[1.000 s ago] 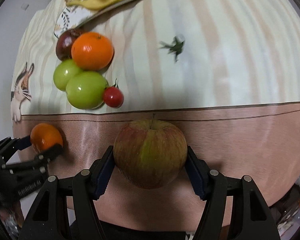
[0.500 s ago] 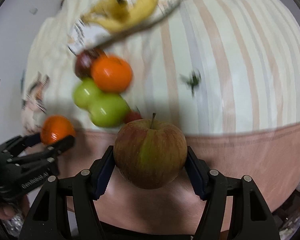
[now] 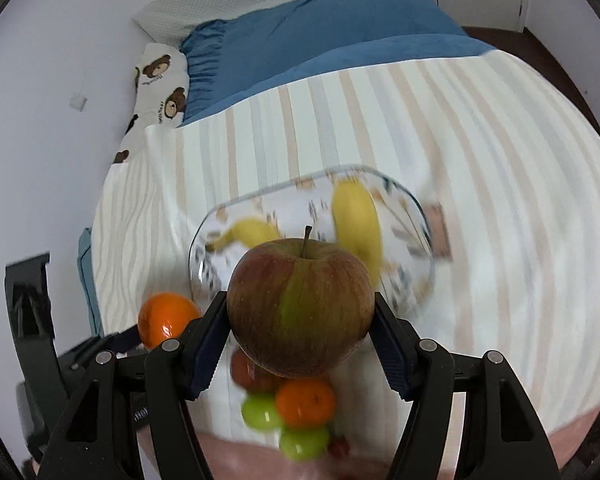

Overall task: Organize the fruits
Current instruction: 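Lower the red apple and orange onto the plate and open both grippers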

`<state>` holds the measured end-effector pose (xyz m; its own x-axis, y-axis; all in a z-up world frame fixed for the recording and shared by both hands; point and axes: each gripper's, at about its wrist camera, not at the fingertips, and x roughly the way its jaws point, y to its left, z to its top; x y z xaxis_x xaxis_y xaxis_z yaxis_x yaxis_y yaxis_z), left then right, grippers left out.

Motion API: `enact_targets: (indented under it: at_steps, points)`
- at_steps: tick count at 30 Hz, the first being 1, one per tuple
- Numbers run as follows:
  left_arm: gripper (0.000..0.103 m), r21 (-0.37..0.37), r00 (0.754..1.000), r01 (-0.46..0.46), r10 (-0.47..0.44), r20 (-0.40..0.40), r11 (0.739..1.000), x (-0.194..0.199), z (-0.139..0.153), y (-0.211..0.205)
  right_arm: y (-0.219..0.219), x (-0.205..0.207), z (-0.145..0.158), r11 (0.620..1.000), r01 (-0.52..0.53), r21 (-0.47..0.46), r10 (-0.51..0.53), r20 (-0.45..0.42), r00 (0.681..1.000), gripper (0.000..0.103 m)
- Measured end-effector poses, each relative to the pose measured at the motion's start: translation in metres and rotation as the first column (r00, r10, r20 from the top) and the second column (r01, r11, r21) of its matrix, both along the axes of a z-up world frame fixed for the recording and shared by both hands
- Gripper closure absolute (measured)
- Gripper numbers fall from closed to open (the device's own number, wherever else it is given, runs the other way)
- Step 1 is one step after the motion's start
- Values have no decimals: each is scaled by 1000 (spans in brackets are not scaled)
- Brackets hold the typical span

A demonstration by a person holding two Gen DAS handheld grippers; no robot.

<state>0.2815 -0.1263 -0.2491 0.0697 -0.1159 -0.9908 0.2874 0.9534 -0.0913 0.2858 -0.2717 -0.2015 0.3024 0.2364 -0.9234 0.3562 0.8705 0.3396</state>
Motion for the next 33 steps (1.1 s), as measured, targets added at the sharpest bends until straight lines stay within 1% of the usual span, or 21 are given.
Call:
enact_targets:
  at_steps: [2,4,8,12,17,20,22,23,26,27,32,33]
  points:
    - [40,-6,999,-10,9,-37,1000,17,-14,-3,-2,26,-9,1000,-6,-8,6,-33,999,34]
    - [40,-4,998,-8,8,-57,1000,24,-23,-6,-3,46,-20,1000,-19,-22,18,-61,998,34]
    - [40,-3,997,-1,0,-81,1000,33,-37,-10,-1,73,-44,999,-42,-29,38,-121,992,34]
    - [39,-3,995,0,0,-95,1000,38,-49,-14,8,79,-63,997,-59,-44,52,-151,987,33]
    - [39,1,990,-18,18,-142,1000,45,-72,-13,14,83,-68,997,-67,-49,58,-172,983,32]
    - [39,6,987,-29,29,-157,1000,49,-82,-13,17,86,-69,996,-69,-52,58,-180,982,32]
    - [39,14,987,-36,38,-157,999,47,-85,-10,16,86,-69,996,-67,-58,56,-184,981,29]
    - [38,15,988,-36,38,-147,999,46,-85,-9,15,85,-69,996,-66,-53,55,-184,981,28]
    - [24,0,991,-38,38,-128,999,47,-81,-6,13,82,-67,996,-65,-53,54,-189,981,27]
    - [21,-3,992,-41,40,-118,999,47,-77,-4,12,82,-66,996,-66,-55,55,-188,981,27]
    - [12,-1,996,-43,43,-79,999,51,-60,1,9,76,-60,996,-62,-61,50,-187,981,27]
    - [10,4,997,-56,57,-60,998,50,-57,3,9,74,-59,996,-61,-61,48,-184,982,27]
